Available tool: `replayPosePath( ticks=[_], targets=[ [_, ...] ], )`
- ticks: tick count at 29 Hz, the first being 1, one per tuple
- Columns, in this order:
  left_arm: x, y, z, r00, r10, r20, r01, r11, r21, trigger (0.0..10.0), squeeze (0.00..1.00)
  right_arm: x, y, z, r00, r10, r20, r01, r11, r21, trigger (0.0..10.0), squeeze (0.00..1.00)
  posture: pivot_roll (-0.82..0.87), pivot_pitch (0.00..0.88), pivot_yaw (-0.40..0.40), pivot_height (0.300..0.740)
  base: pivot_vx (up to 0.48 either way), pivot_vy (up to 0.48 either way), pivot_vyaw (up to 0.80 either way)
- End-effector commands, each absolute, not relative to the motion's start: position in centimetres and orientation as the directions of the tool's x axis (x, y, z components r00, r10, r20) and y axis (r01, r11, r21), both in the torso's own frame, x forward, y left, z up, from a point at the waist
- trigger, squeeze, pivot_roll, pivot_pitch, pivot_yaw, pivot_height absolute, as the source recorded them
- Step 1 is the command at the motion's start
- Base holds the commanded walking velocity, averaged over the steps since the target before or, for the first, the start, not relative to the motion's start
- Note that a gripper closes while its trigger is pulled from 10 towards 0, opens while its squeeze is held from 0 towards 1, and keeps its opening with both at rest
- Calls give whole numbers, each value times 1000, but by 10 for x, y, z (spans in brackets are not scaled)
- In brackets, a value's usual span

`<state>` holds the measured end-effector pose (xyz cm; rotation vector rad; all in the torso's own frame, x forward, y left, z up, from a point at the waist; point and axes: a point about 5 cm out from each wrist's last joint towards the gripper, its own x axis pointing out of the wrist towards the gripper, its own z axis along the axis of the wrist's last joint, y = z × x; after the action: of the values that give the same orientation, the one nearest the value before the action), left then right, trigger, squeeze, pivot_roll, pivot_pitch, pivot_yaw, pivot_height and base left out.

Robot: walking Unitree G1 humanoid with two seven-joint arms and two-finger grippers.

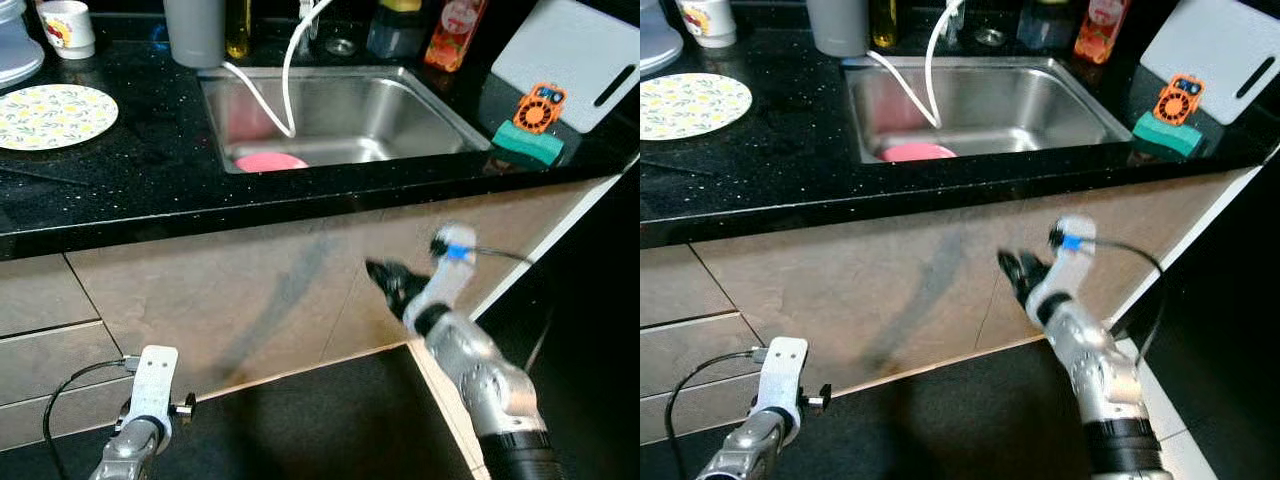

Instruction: Kitchen organization

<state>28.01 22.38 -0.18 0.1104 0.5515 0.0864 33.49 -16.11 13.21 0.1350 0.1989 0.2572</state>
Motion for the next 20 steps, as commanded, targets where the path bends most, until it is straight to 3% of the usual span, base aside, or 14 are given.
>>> replayPosePath(
  ticks=[1, 4, 10, 20],
  targets=[
    [274, 219, -9, 838, 112, -534, -57, 991, 119, 10000, 0, 329, -166, 99, 926, 211, -314, -213, 977, 27, 10000, 0, 4, 125, -89, 740, 0, 0, 0],
    [273, 212, -12, 833, 100, -544, -46, 993, 113, 10000, 0, 320, -174, 56, 889, 153, -431, -204, 976, -76, 10000, 0, 14, 104, -65, 740, 0, 0, 0],
    [273, 206, -15, 818, 91, -567, -45, 994, 95, 10000, 0, 295, -177, 4, 824, 65, -563, -87, 996, -12, 10000, 0, 32, 72, -8, 740, 0, 0, 0],
    [267, 202, -24, 784, 80, -616, -4, 992, 124, 10000, 0, 278, -166, -20, 761, 71, -645, -76, 997, 20, 10000, 0, 28, 62, -12, 740, 0, 0, 0]
  ],
)
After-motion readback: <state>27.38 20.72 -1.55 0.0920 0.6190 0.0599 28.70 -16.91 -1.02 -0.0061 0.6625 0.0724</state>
